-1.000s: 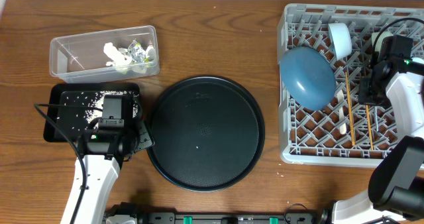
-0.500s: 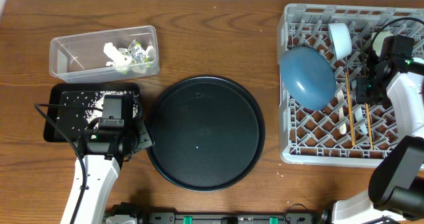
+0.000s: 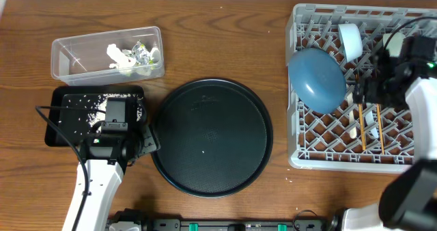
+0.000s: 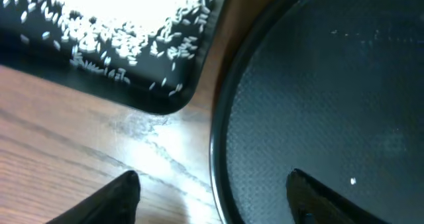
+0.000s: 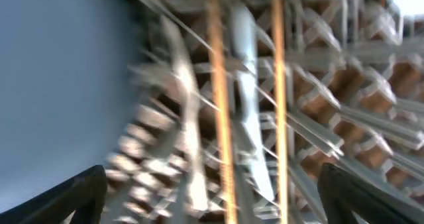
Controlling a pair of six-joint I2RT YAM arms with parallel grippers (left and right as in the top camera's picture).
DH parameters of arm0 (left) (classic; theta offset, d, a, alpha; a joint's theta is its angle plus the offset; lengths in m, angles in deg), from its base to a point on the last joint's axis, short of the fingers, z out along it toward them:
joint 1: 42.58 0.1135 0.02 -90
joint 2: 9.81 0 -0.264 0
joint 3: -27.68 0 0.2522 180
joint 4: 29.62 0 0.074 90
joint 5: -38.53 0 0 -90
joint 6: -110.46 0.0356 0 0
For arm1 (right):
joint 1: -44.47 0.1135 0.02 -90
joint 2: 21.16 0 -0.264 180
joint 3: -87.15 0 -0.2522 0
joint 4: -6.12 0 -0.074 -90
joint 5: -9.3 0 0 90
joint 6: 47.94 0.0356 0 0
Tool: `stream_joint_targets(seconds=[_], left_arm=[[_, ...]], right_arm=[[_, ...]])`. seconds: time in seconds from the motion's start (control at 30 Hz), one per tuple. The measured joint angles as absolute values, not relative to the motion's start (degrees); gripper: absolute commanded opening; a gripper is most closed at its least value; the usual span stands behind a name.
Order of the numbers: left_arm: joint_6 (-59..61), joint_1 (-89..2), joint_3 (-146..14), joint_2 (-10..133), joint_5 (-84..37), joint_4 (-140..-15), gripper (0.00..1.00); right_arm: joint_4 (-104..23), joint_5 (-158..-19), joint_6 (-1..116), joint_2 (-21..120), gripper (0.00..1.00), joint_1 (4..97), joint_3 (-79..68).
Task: Sort waste into correct bins and load items into the dishwasher rack
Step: 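Open the right gripper and withdraw it from the rack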
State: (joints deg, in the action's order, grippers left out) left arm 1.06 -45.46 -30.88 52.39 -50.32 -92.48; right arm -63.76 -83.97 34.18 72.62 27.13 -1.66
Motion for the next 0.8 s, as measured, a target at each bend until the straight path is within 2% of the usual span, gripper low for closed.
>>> stream_joint_targets(seconds=[0.17,0.23,0.37,0.5,0.8], left_arm=[[1.9,-47.8,-36.4,55.5,-50.4,-93.5,0.88],[2.8,-49.1,-39.5,58.0,-50.3,-94.5,0.97],[4.5,-51.3,-46.7,65.3,-50.3,-97.9,0.98],[5.6,-52.2,-54.9,72.5,-50.4,-103.2,0.98],[6.2,-52.2,-61.9,77.0,-50.4,-116.6,0.98]], right_arm=[[-60.7,-97.5,34.3,66.0,0.99,27.1,0.0],[-59.6,-102.5,34.3,64.8,0.99,27.2,0.2],[-58.1,-106.6,34.3,64.7,0.99,27.6,0.3],[-58.4,-103.1,36.0,64.7,0.99,28.7,0.3],[-70.0,-96.8,39.1,64.7,0.99,28.7,0.3]])
